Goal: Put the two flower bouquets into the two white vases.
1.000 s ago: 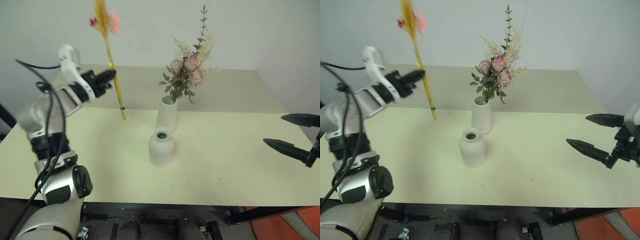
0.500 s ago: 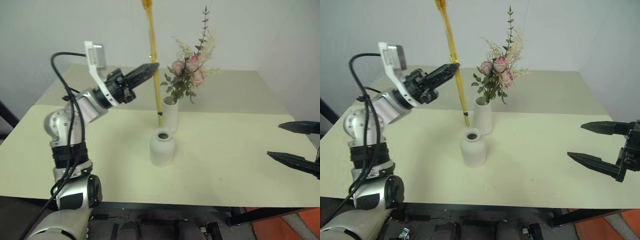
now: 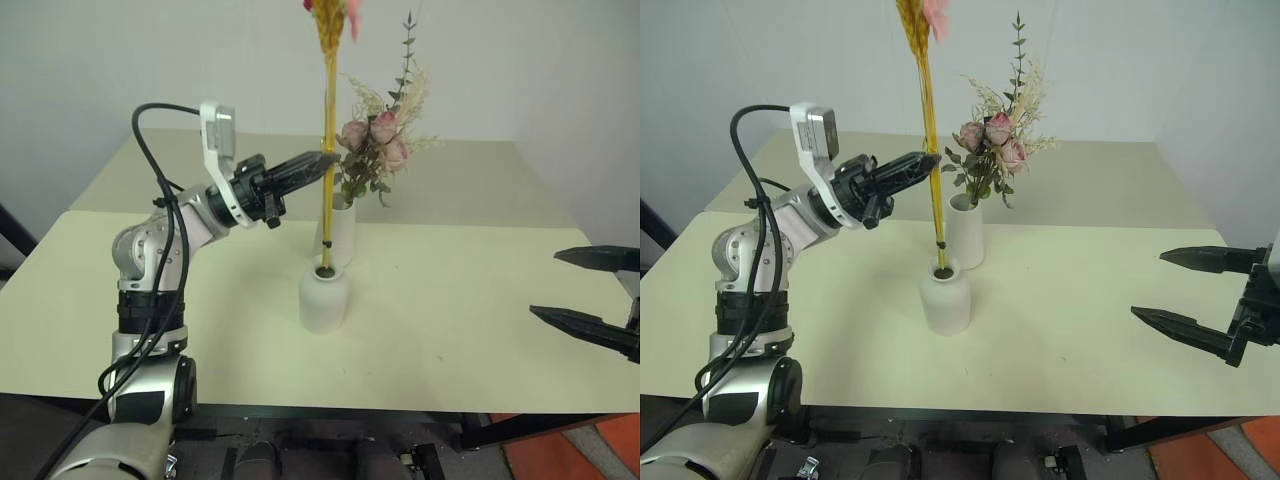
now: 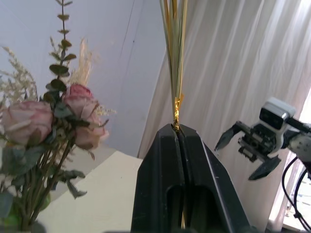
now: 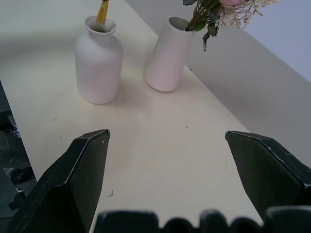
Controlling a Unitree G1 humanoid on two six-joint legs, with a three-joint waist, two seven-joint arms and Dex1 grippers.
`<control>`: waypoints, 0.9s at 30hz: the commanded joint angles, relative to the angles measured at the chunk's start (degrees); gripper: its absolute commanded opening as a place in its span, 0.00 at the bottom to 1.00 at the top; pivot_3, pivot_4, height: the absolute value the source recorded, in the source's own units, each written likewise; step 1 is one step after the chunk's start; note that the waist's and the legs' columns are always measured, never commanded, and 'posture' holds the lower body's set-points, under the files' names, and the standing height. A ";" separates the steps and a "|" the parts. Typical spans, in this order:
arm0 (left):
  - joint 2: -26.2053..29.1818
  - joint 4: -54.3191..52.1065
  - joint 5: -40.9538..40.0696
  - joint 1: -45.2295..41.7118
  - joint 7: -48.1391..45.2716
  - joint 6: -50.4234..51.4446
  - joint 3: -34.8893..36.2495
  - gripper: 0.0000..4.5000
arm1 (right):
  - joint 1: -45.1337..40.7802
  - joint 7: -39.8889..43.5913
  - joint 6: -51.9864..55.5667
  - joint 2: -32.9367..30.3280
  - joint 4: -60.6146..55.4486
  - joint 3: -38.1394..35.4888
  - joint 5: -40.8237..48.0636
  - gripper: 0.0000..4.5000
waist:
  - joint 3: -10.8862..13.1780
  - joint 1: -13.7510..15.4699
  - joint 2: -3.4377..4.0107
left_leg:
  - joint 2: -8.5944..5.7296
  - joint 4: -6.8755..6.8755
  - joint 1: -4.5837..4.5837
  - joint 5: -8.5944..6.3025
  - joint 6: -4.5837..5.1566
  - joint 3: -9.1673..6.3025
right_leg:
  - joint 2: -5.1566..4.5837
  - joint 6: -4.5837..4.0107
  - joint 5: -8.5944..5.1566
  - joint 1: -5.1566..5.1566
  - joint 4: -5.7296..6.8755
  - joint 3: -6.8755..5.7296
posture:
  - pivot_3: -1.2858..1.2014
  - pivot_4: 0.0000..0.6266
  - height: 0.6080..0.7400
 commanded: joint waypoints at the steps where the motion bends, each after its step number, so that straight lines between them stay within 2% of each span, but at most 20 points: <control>1: 1.47 -0.77 0.77 -0.05 -1.42 -2.41 -0.26 0.02 | -0.60 -0.82 -1.73 -0.33 -0.35 -1.40 -0.66 1.00 | 0.00 0.07 0.00 | 0.00 0.00 0.00 0.00 0.00 0.00 | 0.00 0.00 0.00 0.00 -0.01 0.00 | 0.52 0.24 1.00; 7: 2.08 -0.71 5.33 2.74 -3.52 -6.62 -3.92 0.02 | -1.22 -0.86 -2.47 -0.45 0.38 -0.93 -1.10 1.00 | 0.00 0.14 0.00 | 0.00 0.00 0.01 0.00 0.00 0.00 | 0.00 0.00 0.00 0.01 -0.01 0.00 | 0.52 0.24 1.00; 13: 0.84 -3.32 4.92 4.04 -4.12 -7.32 -5.14 0.02 | -2.00 -0.69 -2.88 -0.80 1.00 -0.64 -1.51 1.00 | 0.00 0.33 0.00 | 0.01 -0.01 -0.03 0.00 0.00 0.00 | 0.00 0.00 0.00 -0.03 -0.03 -0.01 | 0.52 0.24 1.00; 19: 3.09 -4.79 5.02 5.37 -7.63 -6.74 -6.99 0.02 | -2.30 -0.62 -3.37 -0.71 1.22 -0.36 -1.92 1.00 | 0.00 0.29 0.00 | 0.01 0.00 0.00 0.00 0.00 0.01 | 0.00 0.00 0.00 -0.02 -0.01 0.00 | 0.52 0.24 1.00; 27: 6.95 -5.86 5.91 6.94 -7.64 -4.75 -7.47 0.59 | -3.09 -0.49 -4.17 -1.10 2.23 0.67 -2.46 1.00 | 0.00 0.41 0.01 | 0.02 -0.01 -0.01 0.00 0.00 0.01 | 0.00 -0.01 -0.01 -0.03 -0.03 0.00 | 0.52 0.24 1.00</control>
